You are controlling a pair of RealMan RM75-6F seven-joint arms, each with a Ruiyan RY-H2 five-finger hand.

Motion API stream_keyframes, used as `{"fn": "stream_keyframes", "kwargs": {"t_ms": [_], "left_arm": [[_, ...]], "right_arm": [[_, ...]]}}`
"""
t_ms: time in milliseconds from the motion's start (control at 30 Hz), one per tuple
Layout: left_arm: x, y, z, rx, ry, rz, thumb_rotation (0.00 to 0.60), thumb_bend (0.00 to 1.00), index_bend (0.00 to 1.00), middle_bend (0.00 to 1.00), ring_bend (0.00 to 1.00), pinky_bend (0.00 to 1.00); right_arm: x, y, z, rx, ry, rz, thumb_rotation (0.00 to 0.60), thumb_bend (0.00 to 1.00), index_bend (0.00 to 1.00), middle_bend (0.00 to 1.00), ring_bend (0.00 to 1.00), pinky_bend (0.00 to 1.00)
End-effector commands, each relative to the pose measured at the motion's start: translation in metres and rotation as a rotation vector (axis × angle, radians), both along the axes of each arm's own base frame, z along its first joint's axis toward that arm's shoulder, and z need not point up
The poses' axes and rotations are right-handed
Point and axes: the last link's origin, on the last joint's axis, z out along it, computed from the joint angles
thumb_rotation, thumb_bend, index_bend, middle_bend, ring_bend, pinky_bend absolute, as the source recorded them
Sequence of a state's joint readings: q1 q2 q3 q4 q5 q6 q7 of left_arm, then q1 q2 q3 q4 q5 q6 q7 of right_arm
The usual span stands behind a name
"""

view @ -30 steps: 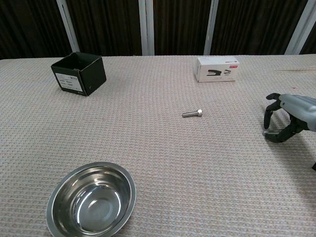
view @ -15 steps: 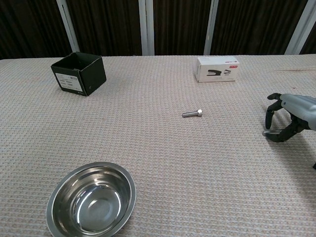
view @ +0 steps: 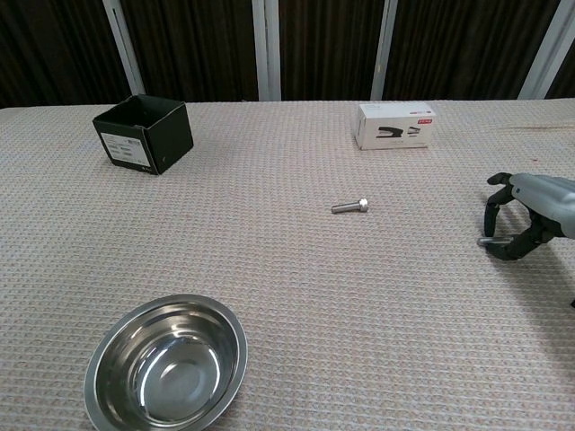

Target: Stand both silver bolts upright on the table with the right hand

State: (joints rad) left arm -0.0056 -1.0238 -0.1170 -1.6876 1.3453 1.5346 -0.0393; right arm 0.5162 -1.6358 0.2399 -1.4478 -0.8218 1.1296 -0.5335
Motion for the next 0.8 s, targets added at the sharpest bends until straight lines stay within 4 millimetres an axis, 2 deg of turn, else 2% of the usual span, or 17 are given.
{"fn": "stream_keyframes", "kwargs": {"t_ms": [33, 433, 800], "left_arm": [[0.0, 0.0, 0.0, 0.0, 0.0, 0.0, 0.6, 0.07, 0.2, 0.13, 0.02, 0.03], [0.0, 0.0, 0.0, 0.001, -0.002, 0.001, 0.6, 0.07, 0.2, 0.13, 0.02, 0.03], [0.0, 0.0, 0.0, -0.001, -0.003, 0.0, 0.6, 0.07, 0.2, 0.13, 0.02, 0.03]], "right_arm": [[0.0, 0.0, -0.001, 0.004, 0.001, -0.002, 0.6, 0.33, 0.58, 0.03, 0.05, 0.01], [0.005, 0.001, -0.001, 0.007, -0.017, 0.006, 0.6, 0.33, 0.6, 0.03, 0.05, 0.01], [0.015, -0.001, 0.018, -0.038, -0.116, 0.008, 0.6, 0.33, 0.6, 0.03, 0.05, 0.01]]}}
